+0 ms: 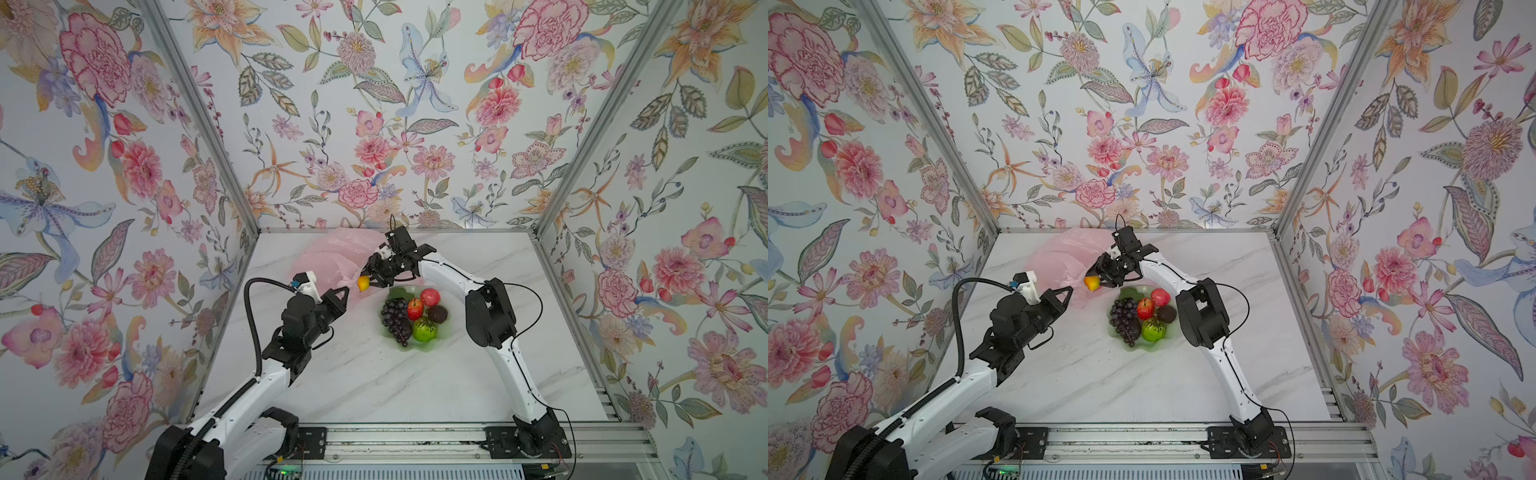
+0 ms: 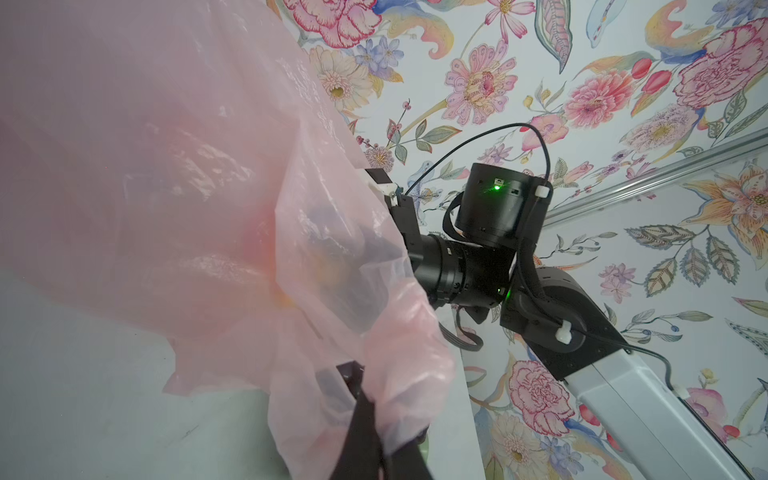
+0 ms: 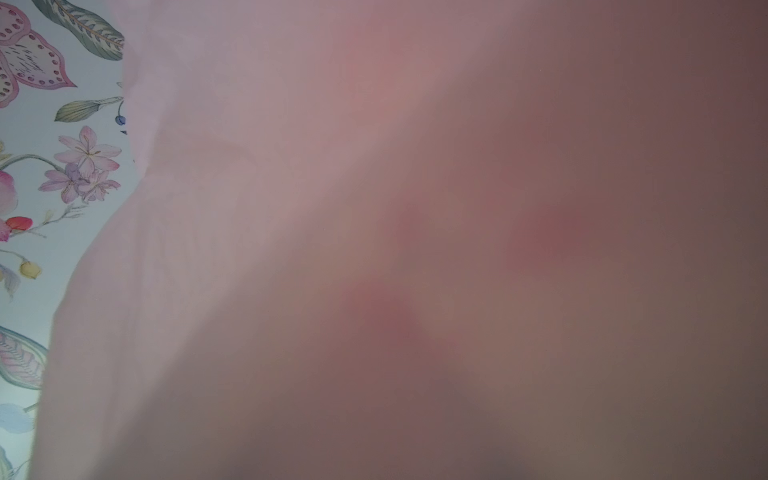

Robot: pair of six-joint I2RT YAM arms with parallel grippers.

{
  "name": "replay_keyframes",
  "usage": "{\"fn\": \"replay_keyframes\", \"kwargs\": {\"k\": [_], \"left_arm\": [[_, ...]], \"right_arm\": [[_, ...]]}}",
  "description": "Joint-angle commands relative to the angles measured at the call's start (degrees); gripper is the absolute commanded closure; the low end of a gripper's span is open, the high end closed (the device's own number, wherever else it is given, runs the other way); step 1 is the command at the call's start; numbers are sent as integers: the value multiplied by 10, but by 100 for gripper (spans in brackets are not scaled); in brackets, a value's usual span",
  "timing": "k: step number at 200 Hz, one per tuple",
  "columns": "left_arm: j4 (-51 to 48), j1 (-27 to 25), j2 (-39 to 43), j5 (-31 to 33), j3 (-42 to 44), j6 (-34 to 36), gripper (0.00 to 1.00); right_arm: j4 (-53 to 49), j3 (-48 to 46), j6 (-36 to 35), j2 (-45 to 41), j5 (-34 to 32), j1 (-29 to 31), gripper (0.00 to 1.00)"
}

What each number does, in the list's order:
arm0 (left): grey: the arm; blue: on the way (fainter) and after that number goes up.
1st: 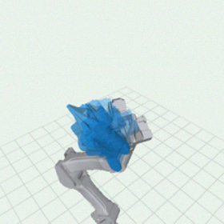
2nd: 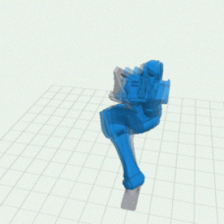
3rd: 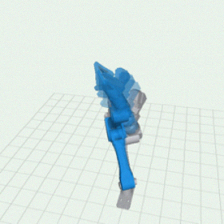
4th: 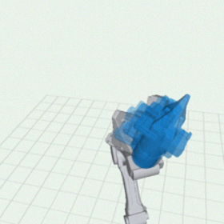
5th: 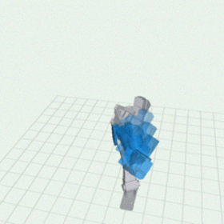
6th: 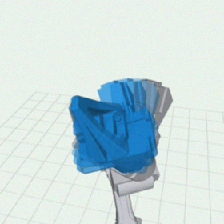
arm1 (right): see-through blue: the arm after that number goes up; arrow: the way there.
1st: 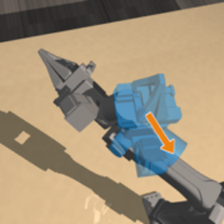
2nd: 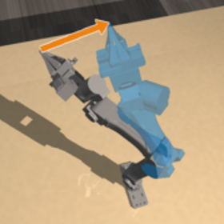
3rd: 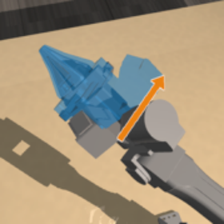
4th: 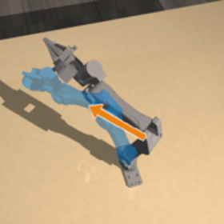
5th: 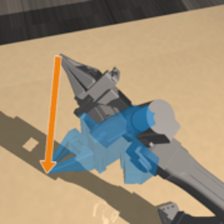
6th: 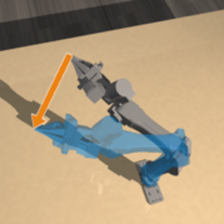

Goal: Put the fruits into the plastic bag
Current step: 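Carry the mango with the right gripper into the bag mouth, then open the right gripper to drop the mango and withdraw upward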

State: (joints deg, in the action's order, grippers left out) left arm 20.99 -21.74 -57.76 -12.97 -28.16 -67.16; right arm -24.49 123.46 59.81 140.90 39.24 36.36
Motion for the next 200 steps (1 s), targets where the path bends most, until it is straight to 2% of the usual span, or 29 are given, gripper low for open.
{"fn": "replay_keyframes", "kwargs": {"k": [1, 39, 83, 128, 136, 141, 200], "left_arm": [[20, -11, -10, -10, -21, -7, 100], [28, -14, -15, -8, -17, -12, 100], [33, -14, -6, 1, -3, -19, 100], [39, -15, -13, -1, -2, -20, 100], [40, -14, -18, -3, -4, -20, 100], [41, -14, -20, -4, -6, -20, 100], [46, -12, -25, -7, -5, -21, 100]], "right_arm": [[55, 11, 53, 16, -48, -6, 51], [89, 17, 88, 33, -78, -7, 47], [95, 56, 89, 55, -71, -8, 29], [90, 60, 78, 54, -69, -10, 16], [86, 60, 75, 52, -69, -10, 10], [85, 60, 72, 51, -70, -10, 0], [52, 64, 38, 31, -78, -11, 1]]}}
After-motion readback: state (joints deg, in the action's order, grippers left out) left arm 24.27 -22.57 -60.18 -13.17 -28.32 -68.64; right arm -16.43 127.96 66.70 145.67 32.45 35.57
